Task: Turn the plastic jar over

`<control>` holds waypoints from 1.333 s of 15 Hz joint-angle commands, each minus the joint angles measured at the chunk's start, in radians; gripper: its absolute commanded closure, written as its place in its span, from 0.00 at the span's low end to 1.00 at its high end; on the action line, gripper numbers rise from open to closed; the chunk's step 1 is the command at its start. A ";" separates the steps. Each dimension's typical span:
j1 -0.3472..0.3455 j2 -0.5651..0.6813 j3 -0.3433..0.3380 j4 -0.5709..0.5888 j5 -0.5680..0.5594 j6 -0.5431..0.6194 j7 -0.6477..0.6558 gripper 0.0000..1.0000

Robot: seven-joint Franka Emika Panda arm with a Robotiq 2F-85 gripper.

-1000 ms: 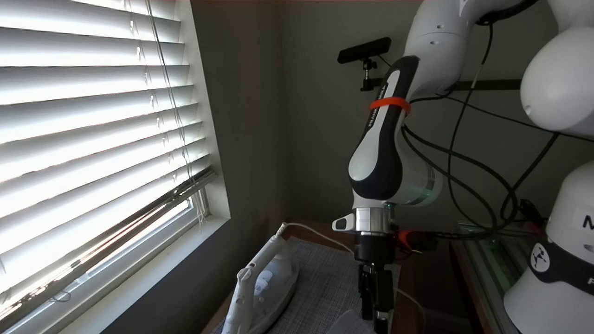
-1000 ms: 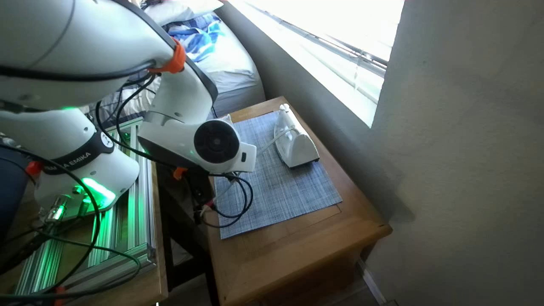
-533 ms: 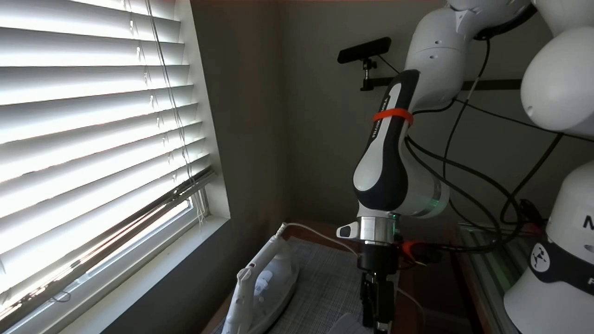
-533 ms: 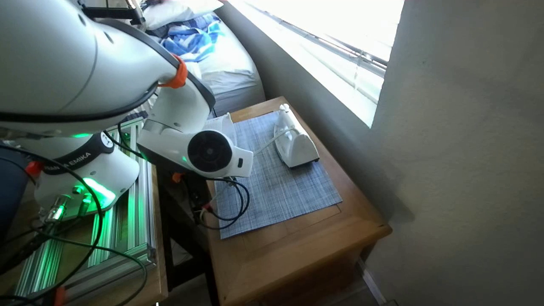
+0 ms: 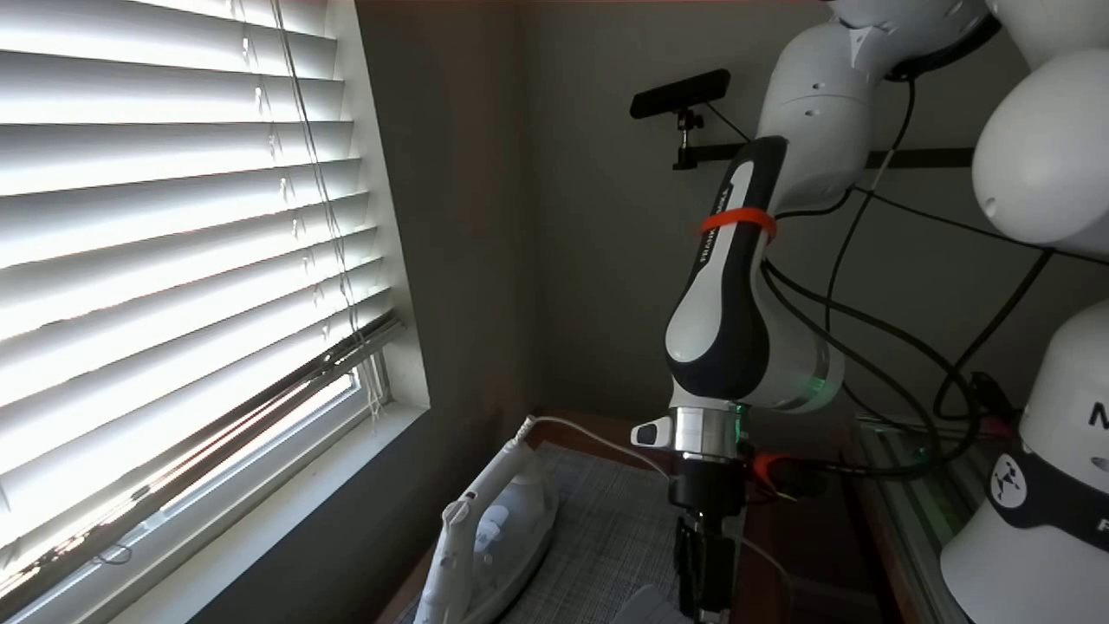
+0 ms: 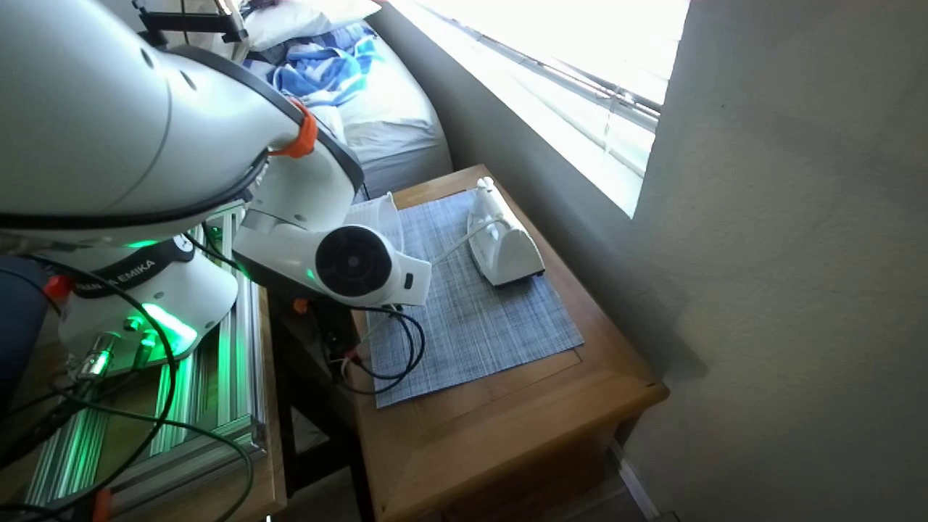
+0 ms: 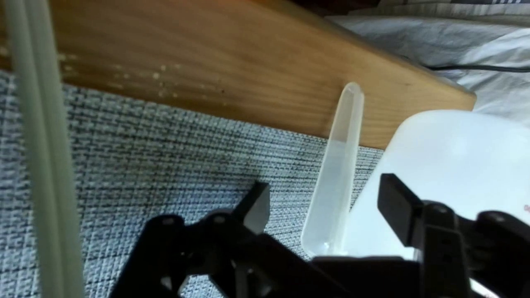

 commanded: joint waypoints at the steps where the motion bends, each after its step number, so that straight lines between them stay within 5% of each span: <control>1: 0.011 0.019 -0.017 0.002 -0.042 0.029 0.046 0.20; 2: 0.011 0.020 -0.016 0.002 -0.045 0.028 0.052 0.18; 5: 0.008 0.020 -0.013 0.002 -0.051 0.024 0.064 0.38; 7: 0.008 0.019 -0.011 0.002 -0.055 0.022 0.072 0.39; 8: 0.008 0.018 -0.010 0.002 -0.055 0.022 0.076 0.37; 9: 0.007 0.019 -0.008 0.002 -0.055 0.020 0.078 0.14; 12: 0.007 0.026 0.002 0.000 -0.057 0.016 0.090 0.02; 15: 0.016 0.028 0.004 0.000 -0.060 0.018 0.106 0.00; 16: 0.020 0.027 0.002 0.000 -0.060 0.019 0.111 0.24; 18: 0.023 0.025 -0.001 0.000 -0.062 0.019 0.118 0.27; 20: 0.023 0.024 -0.002 0.000 -0.062 0.019 0.124 0.43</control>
